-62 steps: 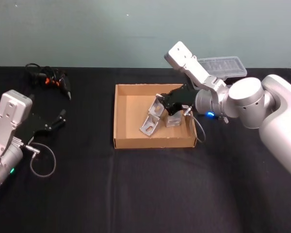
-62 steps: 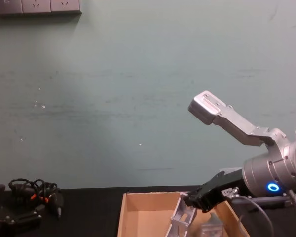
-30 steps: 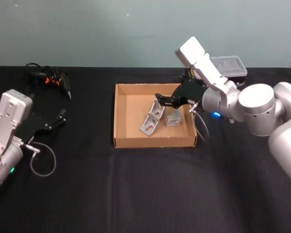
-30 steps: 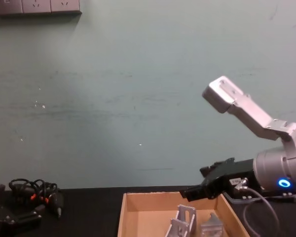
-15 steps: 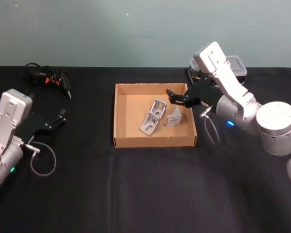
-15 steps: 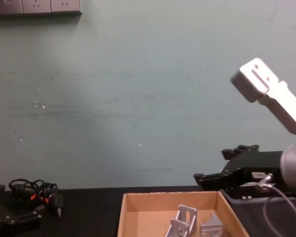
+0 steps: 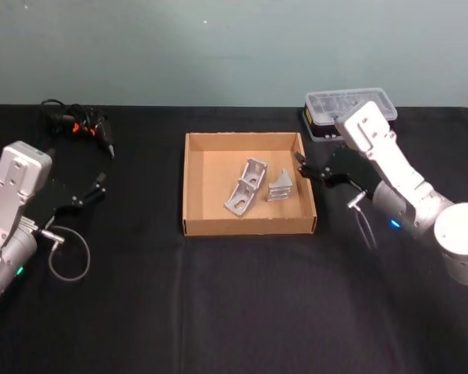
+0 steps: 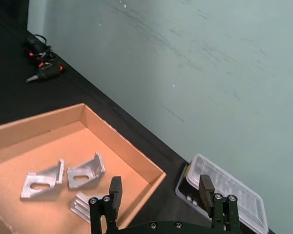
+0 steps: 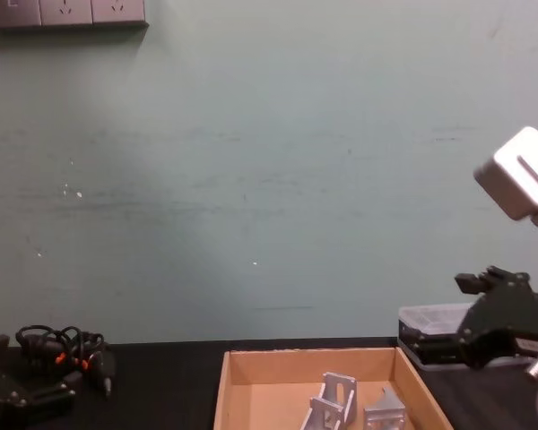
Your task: Use one hand to pick up the angle iron from the table and place it into the box.
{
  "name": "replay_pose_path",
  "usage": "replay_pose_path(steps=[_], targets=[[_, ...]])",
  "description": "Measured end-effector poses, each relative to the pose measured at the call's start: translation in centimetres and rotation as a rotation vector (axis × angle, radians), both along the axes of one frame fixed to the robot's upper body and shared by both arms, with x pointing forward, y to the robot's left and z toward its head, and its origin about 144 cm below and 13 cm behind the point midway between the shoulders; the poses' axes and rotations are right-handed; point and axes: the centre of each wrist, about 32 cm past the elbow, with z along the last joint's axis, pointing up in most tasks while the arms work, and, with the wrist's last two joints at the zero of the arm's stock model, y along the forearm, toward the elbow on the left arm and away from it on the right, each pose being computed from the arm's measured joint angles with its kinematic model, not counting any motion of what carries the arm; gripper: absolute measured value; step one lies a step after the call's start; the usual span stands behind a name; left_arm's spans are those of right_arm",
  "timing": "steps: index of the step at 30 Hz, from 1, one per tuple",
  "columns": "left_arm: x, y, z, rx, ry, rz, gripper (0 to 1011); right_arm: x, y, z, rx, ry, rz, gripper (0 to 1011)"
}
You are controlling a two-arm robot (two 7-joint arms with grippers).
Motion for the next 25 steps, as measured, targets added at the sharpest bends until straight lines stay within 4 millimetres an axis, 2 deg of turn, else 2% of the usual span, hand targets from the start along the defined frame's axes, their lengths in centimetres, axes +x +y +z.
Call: replay_pose_path(steps=[7,25], targets=[[0.0,0.0,0.0,0.000,0.000,0.000,1000,-0.7,-0.8,-1.3,0.007,-0.022,-0.040,1002],[0.0,0.0,0.0,0.000,0.000,0.000,1000,-0.6,-0.7,-1.1,0.004,-0.020,-0.033,1000]])
